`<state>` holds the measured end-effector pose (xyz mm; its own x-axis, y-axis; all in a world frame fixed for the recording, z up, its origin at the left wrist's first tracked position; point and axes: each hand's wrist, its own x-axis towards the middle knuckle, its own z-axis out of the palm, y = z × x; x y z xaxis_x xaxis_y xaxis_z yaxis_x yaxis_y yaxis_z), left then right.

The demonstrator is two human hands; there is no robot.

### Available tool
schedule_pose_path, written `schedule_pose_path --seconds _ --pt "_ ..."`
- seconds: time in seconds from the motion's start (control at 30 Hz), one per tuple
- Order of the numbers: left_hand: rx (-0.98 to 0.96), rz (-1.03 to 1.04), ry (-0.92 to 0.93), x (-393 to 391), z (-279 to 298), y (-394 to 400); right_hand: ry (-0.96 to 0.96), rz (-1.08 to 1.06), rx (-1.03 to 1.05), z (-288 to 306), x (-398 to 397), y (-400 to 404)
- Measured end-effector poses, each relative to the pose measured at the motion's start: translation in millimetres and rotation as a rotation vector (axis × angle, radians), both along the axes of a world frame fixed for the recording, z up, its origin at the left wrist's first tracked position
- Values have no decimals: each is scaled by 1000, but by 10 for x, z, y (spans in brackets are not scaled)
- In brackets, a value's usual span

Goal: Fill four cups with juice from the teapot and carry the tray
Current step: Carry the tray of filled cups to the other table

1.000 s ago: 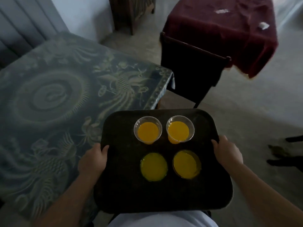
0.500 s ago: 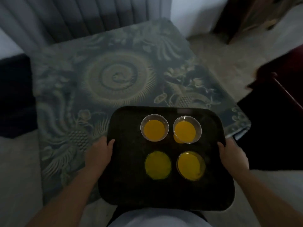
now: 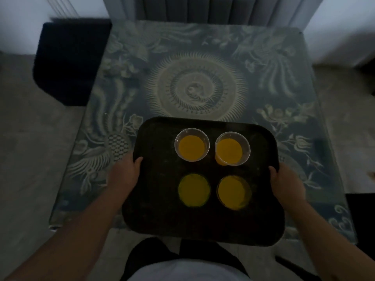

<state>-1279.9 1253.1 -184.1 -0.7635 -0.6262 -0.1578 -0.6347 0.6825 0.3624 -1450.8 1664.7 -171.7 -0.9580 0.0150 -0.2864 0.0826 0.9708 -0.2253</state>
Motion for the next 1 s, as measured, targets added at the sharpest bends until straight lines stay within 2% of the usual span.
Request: schedule_pose_path --seconds 0.23,0.7,0.87,1.0 --pt "-53 84 -111 -116 -66 -39 10 30 19 -186 -248 -130" --pt "-112 38 -122 -266 -71 -137 28 58 94 -95 -257 -211" --pt "-162 25 -232 -236 227 -22 -20 92 132 194 -185 -190" --pt "-204 -122 -136 -227 649 180 73 163 116 533 -64 -302"
